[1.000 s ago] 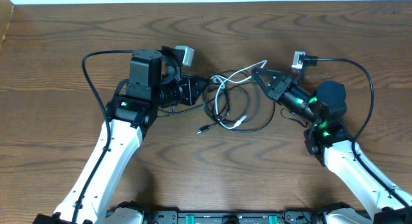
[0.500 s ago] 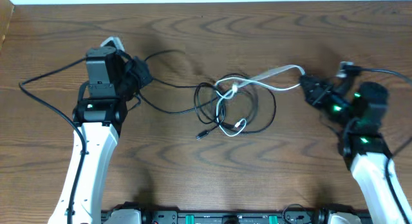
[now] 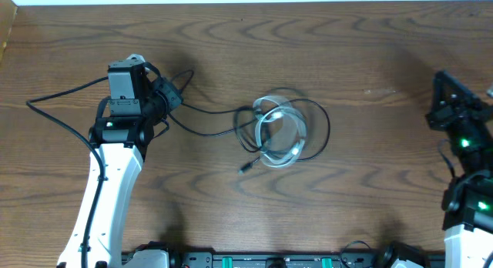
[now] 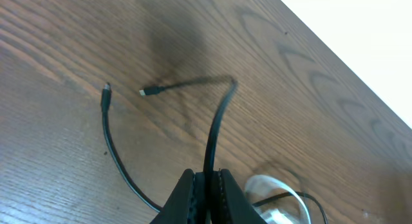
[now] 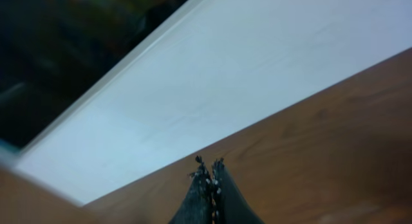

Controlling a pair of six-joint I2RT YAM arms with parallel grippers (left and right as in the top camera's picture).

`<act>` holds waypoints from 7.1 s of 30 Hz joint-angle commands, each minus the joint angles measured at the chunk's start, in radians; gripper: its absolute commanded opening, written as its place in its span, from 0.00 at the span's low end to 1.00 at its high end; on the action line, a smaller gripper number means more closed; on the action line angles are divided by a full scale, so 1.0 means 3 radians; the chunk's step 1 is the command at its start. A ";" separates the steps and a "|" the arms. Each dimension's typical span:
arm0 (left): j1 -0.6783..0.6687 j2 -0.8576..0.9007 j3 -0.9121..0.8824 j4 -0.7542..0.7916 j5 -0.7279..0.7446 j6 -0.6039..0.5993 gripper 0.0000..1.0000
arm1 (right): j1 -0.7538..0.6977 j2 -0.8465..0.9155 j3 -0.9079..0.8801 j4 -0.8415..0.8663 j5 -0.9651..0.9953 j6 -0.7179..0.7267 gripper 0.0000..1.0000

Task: Untangle cables

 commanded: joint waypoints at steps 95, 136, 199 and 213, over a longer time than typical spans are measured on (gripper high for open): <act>-0.0994 0.0234 0.0033 -0.0459 0.0573 0.0198 0.94 | 0.1647 0.0787 0.0515 -0.0637 0.0712 -0.0184 0.01; -0.2001 0.2178 0.0034 0.2336 -0.0038 0.0322 0.08 | 0.1647 0.0786 0.0515 -0.1082 0.0601 -0.0313 0.01; -0.1091 0.1358 0.0034 0.0209 0.0206 0.1172 0.08 | 0.2639 0.2375 0.0577 -0.0885 0.1871 -0.1057 0.69; -0.1092 0.1358 0.0034 0.0210 0.0206 0.1171 0.08 | 0.2640 0.0930 0.0754 -0.2491 0.2076 0.0187 0.82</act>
